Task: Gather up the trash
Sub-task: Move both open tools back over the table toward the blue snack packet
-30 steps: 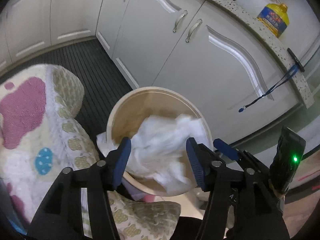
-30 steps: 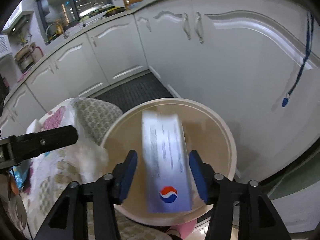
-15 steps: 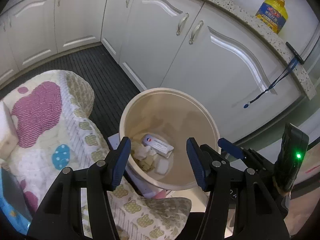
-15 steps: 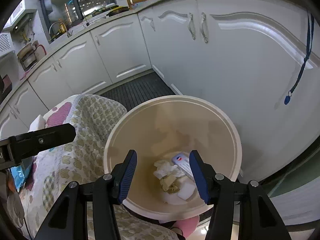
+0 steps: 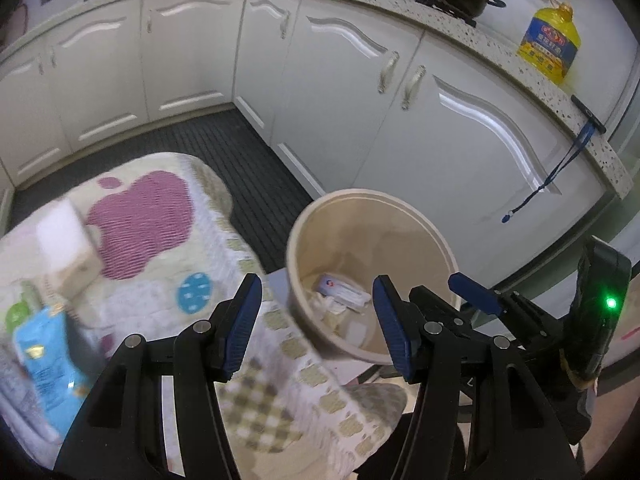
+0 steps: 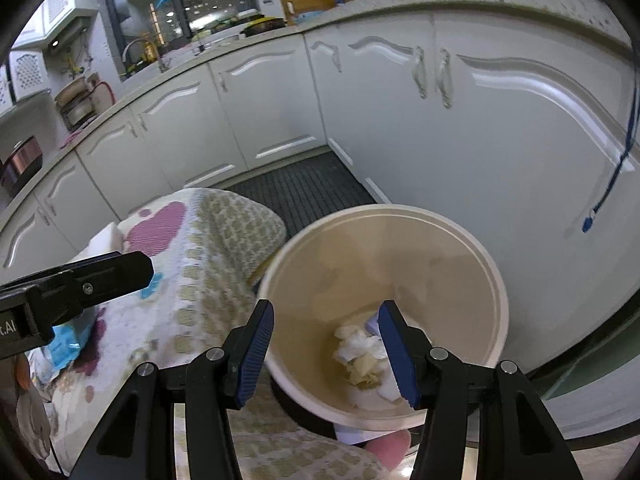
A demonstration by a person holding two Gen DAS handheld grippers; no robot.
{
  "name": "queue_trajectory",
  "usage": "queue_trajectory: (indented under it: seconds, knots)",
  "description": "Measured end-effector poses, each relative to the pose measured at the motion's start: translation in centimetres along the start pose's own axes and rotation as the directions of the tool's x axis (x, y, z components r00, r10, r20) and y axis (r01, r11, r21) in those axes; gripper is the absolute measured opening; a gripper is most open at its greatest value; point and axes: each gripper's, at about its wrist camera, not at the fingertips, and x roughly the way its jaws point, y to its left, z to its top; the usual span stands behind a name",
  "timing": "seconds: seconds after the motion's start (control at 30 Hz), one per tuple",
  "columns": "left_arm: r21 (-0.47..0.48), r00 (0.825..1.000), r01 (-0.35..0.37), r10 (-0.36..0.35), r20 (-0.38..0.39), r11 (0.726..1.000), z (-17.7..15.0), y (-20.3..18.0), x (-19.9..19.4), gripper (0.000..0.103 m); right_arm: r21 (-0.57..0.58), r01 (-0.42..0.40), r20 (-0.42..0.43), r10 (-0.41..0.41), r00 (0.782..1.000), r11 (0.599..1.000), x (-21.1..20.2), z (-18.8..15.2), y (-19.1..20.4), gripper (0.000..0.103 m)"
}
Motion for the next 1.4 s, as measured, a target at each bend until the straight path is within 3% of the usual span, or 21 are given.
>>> queue_trajectory:
  seconds: [0.47, 0.87, 1.4]
  knots:
    - [-0.066, 0.991, -0.116, 0.12, 0.062, 0.991, -3.5, 5.8, -6.4, 0.056, -0.096, -0.101, 0.003, 0.102, 0.995, 0.99, -1.3, -0.1, 7.6, 0.056]
    - [-0.122, 0.983, -0.159, 0.168, 0.067, 0.98, -6.8, 11.4, -11.7, 0.056, -0.193, -0.214, -0.041, 0.21, 0.977, 0.958, -1.4, -0.8, 14.9, 0.056]
    - [-0.304, 0.972, -0.216, 0.235, 0.026, 0.928, -11.8, 23.3, -18.3, 0.059, -0.274, -0.328, -0.145, 0.298, 0.943, 0.904, 0.8, -1.9, 21.9, 0.059]
